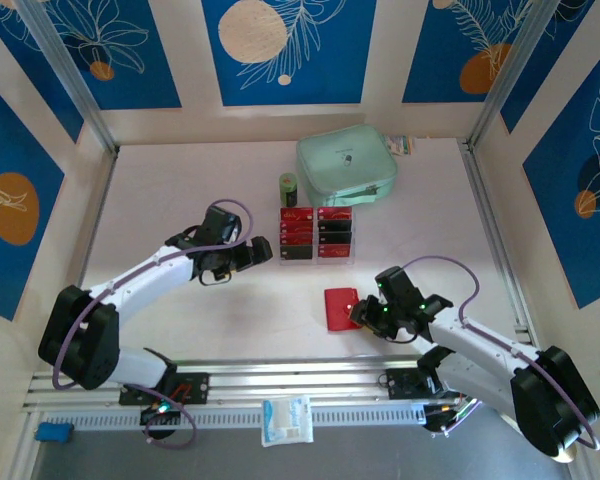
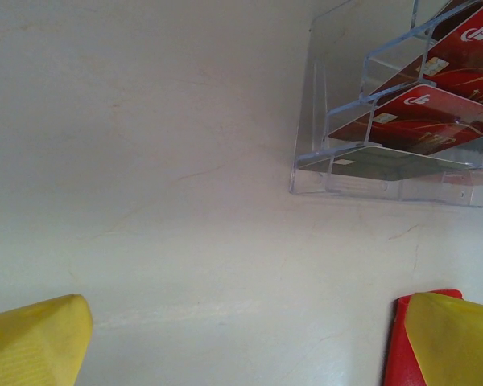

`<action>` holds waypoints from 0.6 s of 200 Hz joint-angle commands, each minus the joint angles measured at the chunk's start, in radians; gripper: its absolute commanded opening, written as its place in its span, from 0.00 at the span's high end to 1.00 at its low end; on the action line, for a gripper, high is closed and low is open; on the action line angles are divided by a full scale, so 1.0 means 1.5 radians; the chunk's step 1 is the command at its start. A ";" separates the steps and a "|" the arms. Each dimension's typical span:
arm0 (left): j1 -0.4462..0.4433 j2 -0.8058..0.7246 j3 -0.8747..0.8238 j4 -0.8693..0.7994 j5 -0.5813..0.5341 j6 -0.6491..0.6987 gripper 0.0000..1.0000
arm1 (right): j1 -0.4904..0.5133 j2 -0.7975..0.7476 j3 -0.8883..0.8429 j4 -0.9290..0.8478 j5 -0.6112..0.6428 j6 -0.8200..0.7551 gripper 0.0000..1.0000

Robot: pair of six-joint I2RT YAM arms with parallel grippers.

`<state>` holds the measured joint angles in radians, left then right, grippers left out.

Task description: Put the credit cards into the card holder

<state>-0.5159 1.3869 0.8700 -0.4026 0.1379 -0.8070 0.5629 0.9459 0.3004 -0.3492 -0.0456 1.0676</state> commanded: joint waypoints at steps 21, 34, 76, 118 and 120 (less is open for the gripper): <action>-0.012 0.011 -0.008 0.012 0.002 -0.008 0.00 | 0.004 0.008 -0.026 0.053 -0.022 0.009 0.82; -0.012 0.015 -0.009 0.014 0.005 -0.008 0.00 | 0.003 0.006 -0.027 0.070 -0.033 0.007 0.99; -0.011 -0.005 -0.018 0.027 0.037 -0.019 0.00 | -0.001 -0.060 0.013 0.072 -0.086 -0.004 1.00; -0.012 -0.055 -0.058 0.141 0.108 -0.097 0.00 | -0.002 -0.073 0.098 0.098 -0.151 0.004 1.00; -0.011 -0.056 -0.059 0.147 0.110 -0.101 0.00 | -0.002 -0.071 0.102 0.101 -0.154 0.005 1.00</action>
<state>-0.5224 1.3533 0.8074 -0.3122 0.2153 -0.8684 0.5625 0.8459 0.3656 -0.2562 -0.1764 1.0744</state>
